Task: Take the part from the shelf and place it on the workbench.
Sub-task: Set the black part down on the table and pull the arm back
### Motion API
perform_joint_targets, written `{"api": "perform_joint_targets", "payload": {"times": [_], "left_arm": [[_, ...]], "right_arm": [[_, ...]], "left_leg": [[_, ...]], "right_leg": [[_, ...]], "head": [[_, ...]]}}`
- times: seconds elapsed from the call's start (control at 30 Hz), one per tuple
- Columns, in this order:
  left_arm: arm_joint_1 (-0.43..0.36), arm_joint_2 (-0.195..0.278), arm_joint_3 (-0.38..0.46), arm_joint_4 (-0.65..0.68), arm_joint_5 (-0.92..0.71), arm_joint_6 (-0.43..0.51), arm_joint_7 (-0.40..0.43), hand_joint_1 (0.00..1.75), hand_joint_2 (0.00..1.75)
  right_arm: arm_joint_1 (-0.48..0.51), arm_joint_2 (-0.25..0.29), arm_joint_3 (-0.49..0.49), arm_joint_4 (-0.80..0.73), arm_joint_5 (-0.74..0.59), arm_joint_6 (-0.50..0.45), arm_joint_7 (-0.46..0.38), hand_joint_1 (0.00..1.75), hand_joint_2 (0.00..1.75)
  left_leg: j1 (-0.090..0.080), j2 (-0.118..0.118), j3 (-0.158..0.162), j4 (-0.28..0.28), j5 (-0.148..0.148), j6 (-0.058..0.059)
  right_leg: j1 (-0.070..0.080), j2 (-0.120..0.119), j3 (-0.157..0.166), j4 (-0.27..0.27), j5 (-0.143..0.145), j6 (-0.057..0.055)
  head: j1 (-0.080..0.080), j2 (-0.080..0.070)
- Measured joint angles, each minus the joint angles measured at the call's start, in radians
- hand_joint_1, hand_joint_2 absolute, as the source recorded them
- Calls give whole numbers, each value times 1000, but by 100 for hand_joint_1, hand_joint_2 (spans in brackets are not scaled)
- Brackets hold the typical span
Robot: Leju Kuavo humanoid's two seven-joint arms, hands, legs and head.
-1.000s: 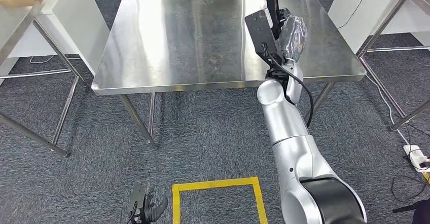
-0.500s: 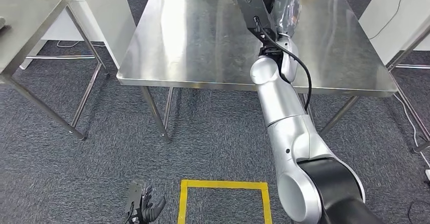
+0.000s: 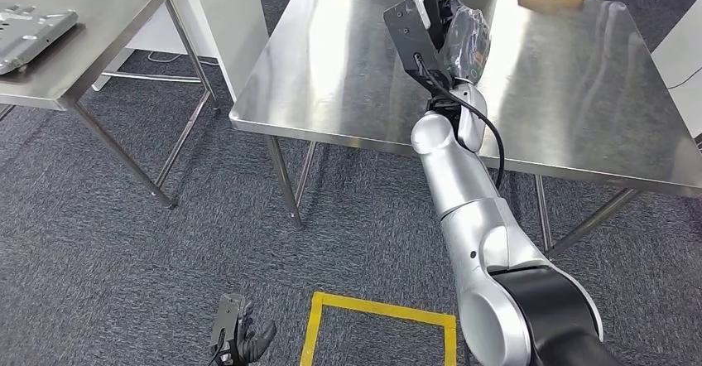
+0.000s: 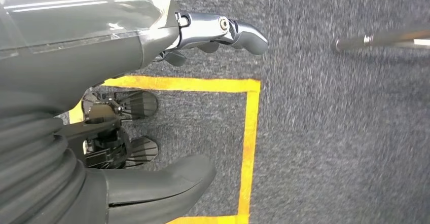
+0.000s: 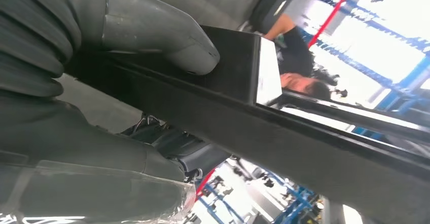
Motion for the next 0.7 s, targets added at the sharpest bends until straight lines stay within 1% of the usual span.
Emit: {"api": "perform_joint_targets", "payload": {"times": [0.03,0.17,0.4,0.47,0.5,0.53,0.57,0.6,0.63,0.67,0.7], "left_arm": [[1,0,-1,0,-2,0,0,0,175],[1,2,-11,0,-5,-2,0,0,175],[0,5,-18,0,-5,-4,-1,0,175],[0,3,-19,-1,-5,-4,-1,0,175],[0,3,-19,-1,-5,-4,-1,0,175],[-1,2,-19,-1,-4,-4,-1,0,175],[-1,1,-20,-1,-4,-4,-2,0,175],[-2,1,-20,-1,-4,-4,-2,0,175],[-1,1,-20,-1,-4,-5,-2,0,175],[0,1,-20,-1,-3,-5,-2,0,175],[1,1,-20,-1,-1,-5,-2,0,175]], "right_arm": [[1,0,1,-1,7,1,5,175,175],[2,1,4,-5,31,5,22,175,175],[1,-1,4,-6,42,11,29,175,175],[1,0,4,-9,42,11,29,175,175],[-1,-1,4,-12,42,11,29,175,175],[-3,-1,4,-13,42,11,29,175,175],[-5,-1,4,-14,42,12,29,175,175],[-6,-2,4,-14,42,12,29,175,175],[-5,-3,4,-13,42,12,29,175,175],[-3,-4,4,-13,43,13,30,175,175],[-2,-5,4,-13,43,13,30,175,175]], "left_leg": [[0,2,1,-2,1,2],[1,8,5,-4,0,1],[-1,9,2,-1,-4,4],[1,11,11,-14,0,3],[4,13,17,-23,4,4],[8,14,23,-32,8,5],[10,15,27,-36,10,6],[10,16,27,-37,9,7],[10,16,27,-37,8,8],[10,15,27,-37,7,8],[11,14,27,-36,6,6]], "right_leg": [[1,2,0,0,1,-1],[2,8,0,0,1,-2],[1,9,0,-2,1,-2],[2,7,2,-4,-1,-1],[4,6,-2,7,-9,-1],[5,4,-16,37,-24,-2],[4,3,-40,87,-47,-3],[3,3,-72,153,-74,-4],[2,2,-105,219,-96,-2],[0,2,-127,260,-106,3],[-3,2,-133,268,-101,11]], "head": [[0,0],[-1,0],[-1,0],[-1,0],[0,0],[2,0],[4,0],[5,0],[7,0],[8,0],[9,0]]}}
